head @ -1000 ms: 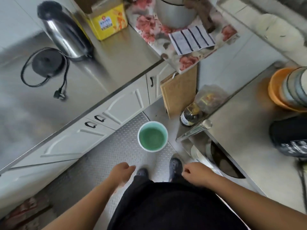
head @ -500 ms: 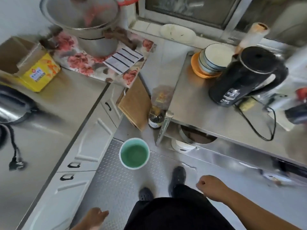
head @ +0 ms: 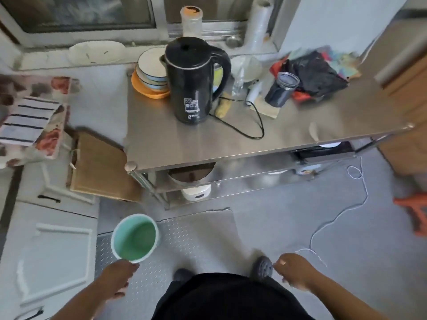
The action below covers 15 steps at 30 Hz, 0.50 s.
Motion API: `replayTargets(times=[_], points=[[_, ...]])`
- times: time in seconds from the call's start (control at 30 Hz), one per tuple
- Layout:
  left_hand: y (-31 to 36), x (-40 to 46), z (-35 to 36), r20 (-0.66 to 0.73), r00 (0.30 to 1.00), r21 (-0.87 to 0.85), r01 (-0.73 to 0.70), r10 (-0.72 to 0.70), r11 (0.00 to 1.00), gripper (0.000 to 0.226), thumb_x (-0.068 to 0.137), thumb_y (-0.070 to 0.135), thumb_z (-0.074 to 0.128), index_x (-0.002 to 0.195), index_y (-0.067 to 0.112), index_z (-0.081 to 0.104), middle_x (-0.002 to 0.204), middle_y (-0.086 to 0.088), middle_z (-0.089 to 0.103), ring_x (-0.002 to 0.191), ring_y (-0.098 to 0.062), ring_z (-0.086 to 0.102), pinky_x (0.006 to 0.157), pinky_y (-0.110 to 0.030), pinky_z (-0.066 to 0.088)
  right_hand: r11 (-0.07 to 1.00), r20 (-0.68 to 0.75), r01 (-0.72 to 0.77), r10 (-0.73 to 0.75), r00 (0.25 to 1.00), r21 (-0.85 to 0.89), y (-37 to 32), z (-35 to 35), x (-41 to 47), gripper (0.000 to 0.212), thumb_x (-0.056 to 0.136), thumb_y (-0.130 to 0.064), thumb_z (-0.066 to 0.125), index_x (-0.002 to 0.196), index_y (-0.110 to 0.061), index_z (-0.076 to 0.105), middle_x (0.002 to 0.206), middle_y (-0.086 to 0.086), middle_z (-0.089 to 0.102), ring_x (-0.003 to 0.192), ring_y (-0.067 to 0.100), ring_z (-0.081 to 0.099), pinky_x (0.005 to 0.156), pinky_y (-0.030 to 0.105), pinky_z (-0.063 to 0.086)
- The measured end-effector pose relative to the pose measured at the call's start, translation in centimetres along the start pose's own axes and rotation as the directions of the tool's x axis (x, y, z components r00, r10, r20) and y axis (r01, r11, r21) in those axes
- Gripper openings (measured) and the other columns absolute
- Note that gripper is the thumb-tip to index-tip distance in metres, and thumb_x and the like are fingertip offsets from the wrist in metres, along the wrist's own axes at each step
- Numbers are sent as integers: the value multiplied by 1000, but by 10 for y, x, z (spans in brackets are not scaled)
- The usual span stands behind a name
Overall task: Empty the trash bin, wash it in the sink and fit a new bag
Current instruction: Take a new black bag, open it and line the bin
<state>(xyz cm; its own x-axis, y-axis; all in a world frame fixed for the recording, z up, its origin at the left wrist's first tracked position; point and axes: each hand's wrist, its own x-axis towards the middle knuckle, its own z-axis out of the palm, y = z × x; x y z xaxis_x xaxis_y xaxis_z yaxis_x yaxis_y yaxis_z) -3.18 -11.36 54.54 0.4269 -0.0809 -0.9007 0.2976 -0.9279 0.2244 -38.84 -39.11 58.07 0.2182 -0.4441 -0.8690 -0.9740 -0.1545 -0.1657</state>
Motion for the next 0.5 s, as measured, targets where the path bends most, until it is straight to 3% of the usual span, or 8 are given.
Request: replayTargets(times=[0.1,0.33,0.5], points=[[47,-18,45,10,998,92,-70,69,993,11,94,16,61,95,5,59,85,-12,60,68,-24,52,65,-30,45,994,-14,-51,53,999,101,61,-7,-3,25,94,-31,55,70,-21,51,92,6,61,101,27,66,81,27,47],[153,-71,194,111,972,262,-232,209,937,13,96,18,56,95,7,62,86,-10,64,68,-22,56,62,-28,46,952,12,-176,178,984,251,226,-30,-1,24,94,-29,55,71,-23,52,88,2,61,97,24,68,75,25,48],[223,-104,301,236,933,349,-342,271,872,17,98,23,55,98,9,64,92,-10,67,74,-20,60,65,-30,50,907,23,-296,303,953,301,317,-53,1,24,93,-22,56,72,-10,54,93,14,66,97,27,67,71,27,47]])
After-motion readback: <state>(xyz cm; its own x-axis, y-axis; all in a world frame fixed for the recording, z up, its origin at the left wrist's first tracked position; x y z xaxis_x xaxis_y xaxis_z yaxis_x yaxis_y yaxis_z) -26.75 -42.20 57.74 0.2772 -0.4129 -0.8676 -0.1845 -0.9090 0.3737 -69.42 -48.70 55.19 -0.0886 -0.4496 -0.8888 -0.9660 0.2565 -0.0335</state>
